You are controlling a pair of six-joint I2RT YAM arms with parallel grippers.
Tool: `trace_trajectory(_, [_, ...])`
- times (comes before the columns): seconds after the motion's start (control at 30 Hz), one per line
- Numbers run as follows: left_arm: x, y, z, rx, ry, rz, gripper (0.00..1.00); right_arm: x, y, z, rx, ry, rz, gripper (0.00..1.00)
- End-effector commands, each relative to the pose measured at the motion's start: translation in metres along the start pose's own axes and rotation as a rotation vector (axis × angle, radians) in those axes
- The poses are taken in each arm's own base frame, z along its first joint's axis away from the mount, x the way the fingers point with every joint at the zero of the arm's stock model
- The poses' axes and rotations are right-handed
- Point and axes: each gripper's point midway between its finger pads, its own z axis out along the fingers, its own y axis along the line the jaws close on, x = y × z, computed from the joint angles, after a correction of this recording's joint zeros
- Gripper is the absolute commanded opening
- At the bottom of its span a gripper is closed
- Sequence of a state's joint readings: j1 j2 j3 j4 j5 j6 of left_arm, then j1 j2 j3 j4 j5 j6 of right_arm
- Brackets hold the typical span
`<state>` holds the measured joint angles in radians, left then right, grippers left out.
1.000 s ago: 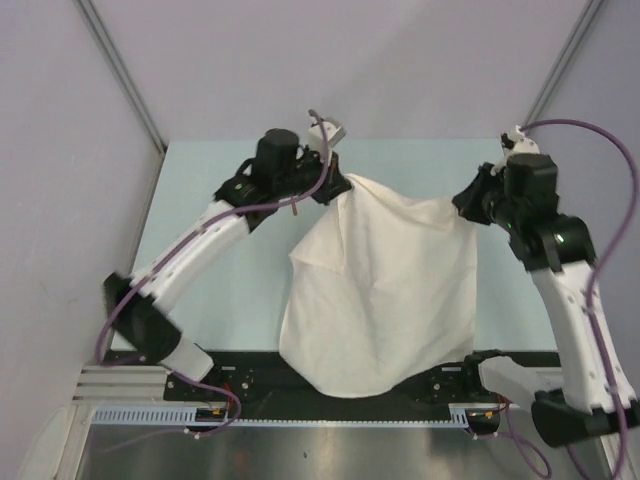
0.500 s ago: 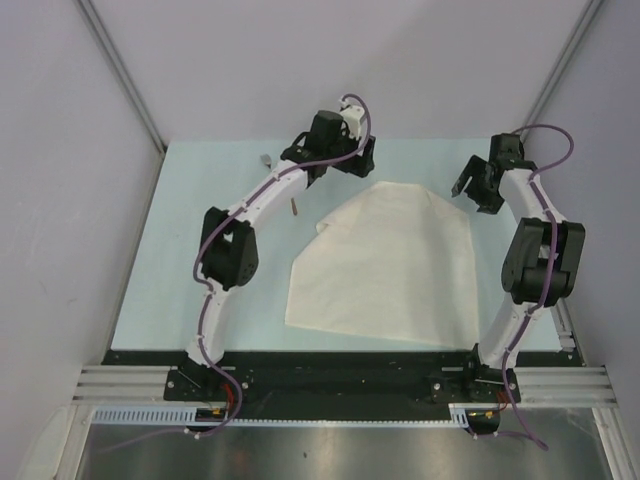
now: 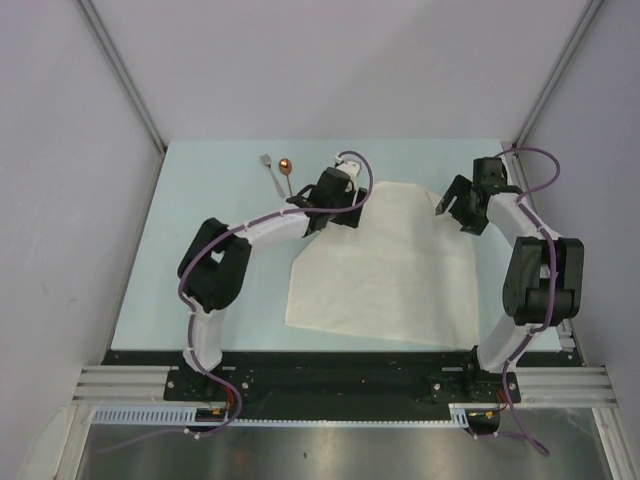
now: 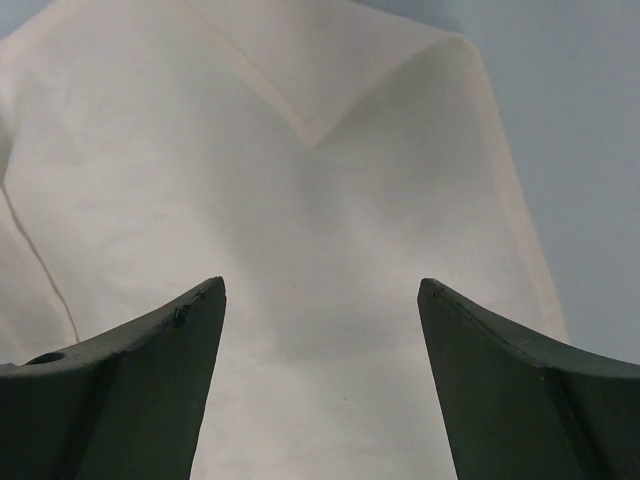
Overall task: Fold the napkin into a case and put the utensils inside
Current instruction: Flatten out the crumpled napkin at the center of the board.
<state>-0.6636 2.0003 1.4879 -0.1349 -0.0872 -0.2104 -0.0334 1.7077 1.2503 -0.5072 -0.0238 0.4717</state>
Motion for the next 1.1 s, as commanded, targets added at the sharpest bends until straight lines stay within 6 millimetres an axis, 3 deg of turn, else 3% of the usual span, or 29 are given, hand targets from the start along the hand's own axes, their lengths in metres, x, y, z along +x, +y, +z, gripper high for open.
trace_trajectory(0.0, [-0.006, 0.007, 0.011, -0.133, -0.075, -0.001, 0.75, -0.024, 0.007, 0.023, -0.076, -0.055, 0.089, 0.82])
trace_trajectory(0.1, [0.009, 0.009, 0.025, -0.145, -0.031, 0.017, 0.71, -0.026, 0.004, 0.04, -0.093, -0.046, 0.108, 0.77])
trace_trajectory(0.13, [0.0, 0.008, 0.026, -0.148, -0.041, 0.018, 0.7, -0.025, 0.001, 0.046, -0.087, -0.038, 0.112, 0.75])
trace_trajectory(0.2, [0.004, 0.007, 0.033, -0.151, -0.023, 0.024, 0.65, -0.025, 0.0, 0.053, -0.09, -0.04, 0.117, 0.73])
trace_trajectory(0.4, [0.029, 0.008, 0.051, -0.153, 0.061, 0.016, 0.5, -0.034, 0.001, 0.064, -0.094, -0.057, 0.136, 0.59])
trace_trajectory(0.57, [0.045, 0.005, 0.05, -0.134, 0.084, 0.0, 0.52, -0.032, -0.001, 0.072, -0.089, -0.048, 0.152, 0.56])
trace_trajectory(0.77, [0.05, 0.003, 0.049, -0.118, 0.104, 0.004, 0.6, -0.034, -0.001, 0.081, -0.089, -0.056, 0.187, 0.57])
trace_trajectory(0.93, [0.054, -0.002, 0.047, -0.08, 0.106, 0.013, 0.6, -0.036, 0.001, 0.091, -0.11, -0.05, 0.194, 0.57])
trace_trajectory(1.0, [0.052, -0.004, 0.046, -0.063, 0.1, 0.028, 0.52, -0.036, 0.002, 0.095, -0.115, -0.041, 0.193, 0.51])
trace_trajectory(1.07, [0.05, -0.005, 0.047, -0.064, 0.09, 0.038, 0.35, -0.038, 0.005, 0.094, -0.128, -0.039, 0.197, 0.42])
